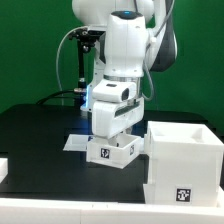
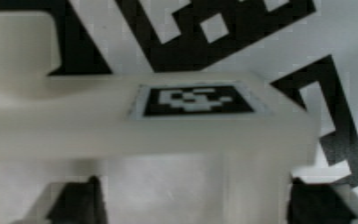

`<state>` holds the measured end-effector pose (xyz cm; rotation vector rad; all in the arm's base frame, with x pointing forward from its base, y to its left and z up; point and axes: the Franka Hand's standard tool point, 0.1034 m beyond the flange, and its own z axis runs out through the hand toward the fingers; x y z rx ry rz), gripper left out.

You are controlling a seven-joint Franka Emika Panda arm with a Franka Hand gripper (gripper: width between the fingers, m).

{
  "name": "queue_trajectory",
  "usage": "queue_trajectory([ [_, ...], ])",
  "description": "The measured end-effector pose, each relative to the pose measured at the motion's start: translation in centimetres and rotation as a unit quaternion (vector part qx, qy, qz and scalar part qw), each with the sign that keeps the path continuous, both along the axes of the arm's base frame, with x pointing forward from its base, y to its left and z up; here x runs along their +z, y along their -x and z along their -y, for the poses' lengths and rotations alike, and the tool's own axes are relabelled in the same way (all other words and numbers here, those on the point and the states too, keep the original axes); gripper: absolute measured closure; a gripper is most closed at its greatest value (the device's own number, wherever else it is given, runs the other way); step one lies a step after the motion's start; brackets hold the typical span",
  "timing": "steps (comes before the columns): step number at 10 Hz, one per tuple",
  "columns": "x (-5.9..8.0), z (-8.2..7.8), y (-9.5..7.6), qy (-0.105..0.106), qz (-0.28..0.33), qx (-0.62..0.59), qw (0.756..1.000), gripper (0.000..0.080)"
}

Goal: Assemble drawer

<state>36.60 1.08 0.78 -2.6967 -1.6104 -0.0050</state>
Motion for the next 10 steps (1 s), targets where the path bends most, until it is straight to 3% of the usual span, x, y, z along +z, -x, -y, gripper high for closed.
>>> queue_trajectory([
  [1,0.0,0.0,0.0,0.000,0.000,0.000,1.000,0.0409],
  [2,0.0,0.0,0.0,0.000,0.000,0.000,1.000,0.0601],
  [3,0.0,0.0,0.0,0.000,0.000,0.000,1.000,0.0725],
  [5,0.1,0.3,-0.1,0.000,-0.003,0.012,1.000,0.0767],
  [6,0.8,1.5,-1.2,-0.001,-0.010,0.043,0.999,0.0767],
  [8,2.4,3.5,-4.8,-0.003,-0.026,0.092,0.995,0.0767],
  [10,3.7,4.3,-7.9,0.001,-0.018,0.118,0.993,0.0767],
])
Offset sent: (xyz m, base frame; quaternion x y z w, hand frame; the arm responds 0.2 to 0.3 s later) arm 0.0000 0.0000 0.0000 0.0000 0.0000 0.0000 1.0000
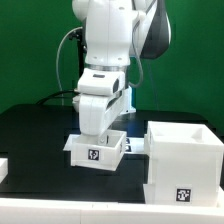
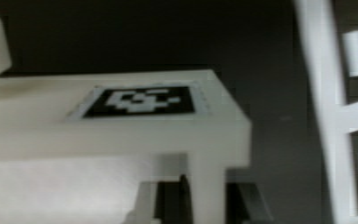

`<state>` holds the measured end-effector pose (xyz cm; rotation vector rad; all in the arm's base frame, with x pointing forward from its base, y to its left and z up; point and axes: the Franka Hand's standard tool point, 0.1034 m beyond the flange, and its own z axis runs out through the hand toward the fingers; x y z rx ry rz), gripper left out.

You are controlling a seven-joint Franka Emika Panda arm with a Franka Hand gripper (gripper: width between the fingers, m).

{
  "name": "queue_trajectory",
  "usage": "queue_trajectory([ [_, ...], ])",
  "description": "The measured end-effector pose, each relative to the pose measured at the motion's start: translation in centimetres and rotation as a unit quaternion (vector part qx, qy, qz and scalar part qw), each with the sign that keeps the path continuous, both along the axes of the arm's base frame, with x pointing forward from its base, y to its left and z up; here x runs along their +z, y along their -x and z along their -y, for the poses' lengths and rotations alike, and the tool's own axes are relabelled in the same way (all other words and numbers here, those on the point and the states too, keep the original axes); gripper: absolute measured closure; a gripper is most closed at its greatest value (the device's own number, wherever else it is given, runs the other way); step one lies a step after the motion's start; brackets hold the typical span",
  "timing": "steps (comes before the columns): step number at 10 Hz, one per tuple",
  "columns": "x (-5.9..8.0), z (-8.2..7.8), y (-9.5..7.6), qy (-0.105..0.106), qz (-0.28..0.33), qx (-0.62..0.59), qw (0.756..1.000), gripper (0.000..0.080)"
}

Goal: Assemble drawer

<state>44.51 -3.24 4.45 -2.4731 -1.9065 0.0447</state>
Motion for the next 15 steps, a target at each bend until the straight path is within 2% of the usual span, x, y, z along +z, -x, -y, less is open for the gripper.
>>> queue_trajectory([
  [1,0.0,0.0,0.8,0.000,0.004,-0.003,1.000,0.0767],
  [4,-0.3,0.1,0.7,0.000,0.000,-0.003,1.000,0.0767],
  [5,-0.1,-0.1,-0.8,0.002,-0.008,0.021,1.000,0.0767],
  [6,0.5,-1.1,-4.1,0.007,-0.007,0.049,0.999,0.0767],
  [7,0.3,-2.2,-6.2,0.011,-0.012,0.072,0.997,0.0767],
  [8,-0.4,-2.5,-6.6,0.009,-0.042,0.084,0.996,0.0767],
  [12,-0.6,-2.2,-6.8,0.009,-0.048,0.088,0.995,0.0767],
  [15,-0.6,-2.0,-10.3,0.008,-0.045,0.097,0.994,0.0767],
])
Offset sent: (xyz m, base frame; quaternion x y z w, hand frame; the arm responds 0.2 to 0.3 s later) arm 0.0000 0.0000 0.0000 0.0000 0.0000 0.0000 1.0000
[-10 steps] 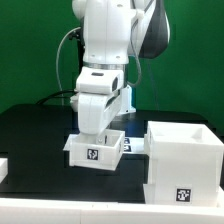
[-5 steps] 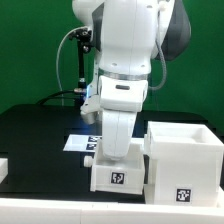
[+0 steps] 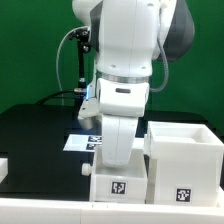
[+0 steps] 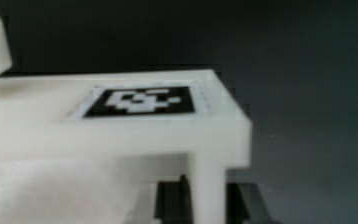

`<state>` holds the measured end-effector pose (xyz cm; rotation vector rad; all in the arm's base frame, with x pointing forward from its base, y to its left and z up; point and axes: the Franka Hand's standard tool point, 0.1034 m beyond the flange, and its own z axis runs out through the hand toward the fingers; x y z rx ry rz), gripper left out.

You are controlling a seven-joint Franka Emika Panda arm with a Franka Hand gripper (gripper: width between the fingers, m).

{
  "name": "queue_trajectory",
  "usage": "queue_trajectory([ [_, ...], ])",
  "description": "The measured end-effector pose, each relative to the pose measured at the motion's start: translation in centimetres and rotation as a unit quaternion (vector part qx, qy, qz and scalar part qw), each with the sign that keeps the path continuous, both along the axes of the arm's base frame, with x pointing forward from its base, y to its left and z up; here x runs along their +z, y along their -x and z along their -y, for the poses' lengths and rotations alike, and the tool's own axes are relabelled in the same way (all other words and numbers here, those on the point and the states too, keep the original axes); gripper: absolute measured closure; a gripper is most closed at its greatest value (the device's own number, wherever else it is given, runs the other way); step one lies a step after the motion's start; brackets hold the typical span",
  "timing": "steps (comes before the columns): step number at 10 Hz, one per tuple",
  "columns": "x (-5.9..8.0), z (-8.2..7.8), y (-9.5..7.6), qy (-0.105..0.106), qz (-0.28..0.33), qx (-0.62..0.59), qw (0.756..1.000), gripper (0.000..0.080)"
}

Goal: Assemble drawer

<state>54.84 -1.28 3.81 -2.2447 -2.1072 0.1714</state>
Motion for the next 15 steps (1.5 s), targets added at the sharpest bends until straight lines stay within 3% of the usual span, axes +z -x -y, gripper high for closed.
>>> queue_trajectory([
  [3,-0.5,-0.4,-1.2,-0.002,0.003,0.002,1.000,0.0767],
  [6,-0.8,-1.1,-0.4,-0.005,0.002,0.002,1.000,0.0767],
  [10,-0.9,-0.2,0.6,-0.005,0.001,-0.005,1.000,0.0767],
  [15,-0.8,-1.6,1.3,-0.010,0.003,-0.001,1.000,0.0767],
])
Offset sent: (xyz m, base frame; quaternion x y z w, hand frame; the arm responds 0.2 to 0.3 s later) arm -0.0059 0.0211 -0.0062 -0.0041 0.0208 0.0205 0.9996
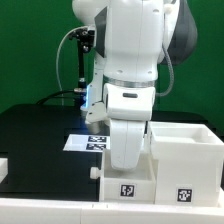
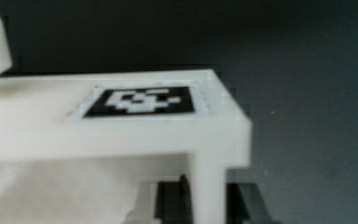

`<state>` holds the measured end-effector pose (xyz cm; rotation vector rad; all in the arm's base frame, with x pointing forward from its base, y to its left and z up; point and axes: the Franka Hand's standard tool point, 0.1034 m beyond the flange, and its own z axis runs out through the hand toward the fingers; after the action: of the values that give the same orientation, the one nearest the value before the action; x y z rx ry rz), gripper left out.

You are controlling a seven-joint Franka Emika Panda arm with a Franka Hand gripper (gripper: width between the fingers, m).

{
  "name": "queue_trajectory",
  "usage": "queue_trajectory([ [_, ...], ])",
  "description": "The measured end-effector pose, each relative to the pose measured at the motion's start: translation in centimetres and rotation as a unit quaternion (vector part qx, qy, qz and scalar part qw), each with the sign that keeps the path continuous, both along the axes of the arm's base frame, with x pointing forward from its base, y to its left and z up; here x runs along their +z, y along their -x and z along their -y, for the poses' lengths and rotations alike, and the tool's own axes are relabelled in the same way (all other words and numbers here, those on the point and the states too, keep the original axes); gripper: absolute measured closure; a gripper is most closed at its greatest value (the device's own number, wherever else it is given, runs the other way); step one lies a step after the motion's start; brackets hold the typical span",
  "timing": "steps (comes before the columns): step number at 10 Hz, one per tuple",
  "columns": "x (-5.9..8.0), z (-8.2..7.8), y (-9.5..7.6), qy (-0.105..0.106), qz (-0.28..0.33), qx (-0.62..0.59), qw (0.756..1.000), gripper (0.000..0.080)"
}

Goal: Assemble drawer

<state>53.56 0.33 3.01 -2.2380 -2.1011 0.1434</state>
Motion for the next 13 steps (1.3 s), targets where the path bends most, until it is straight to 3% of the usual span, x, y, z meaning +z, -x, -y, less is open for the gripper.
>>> queue_trajectory([
  [8,-0.4,-0.1,-0.7,0.012,-0.007,-0.044,0.999,0.0767],
  [13,-0.6,0.3,-0.9,0.006,0.000,-0.025,1.000,0.0767],
])
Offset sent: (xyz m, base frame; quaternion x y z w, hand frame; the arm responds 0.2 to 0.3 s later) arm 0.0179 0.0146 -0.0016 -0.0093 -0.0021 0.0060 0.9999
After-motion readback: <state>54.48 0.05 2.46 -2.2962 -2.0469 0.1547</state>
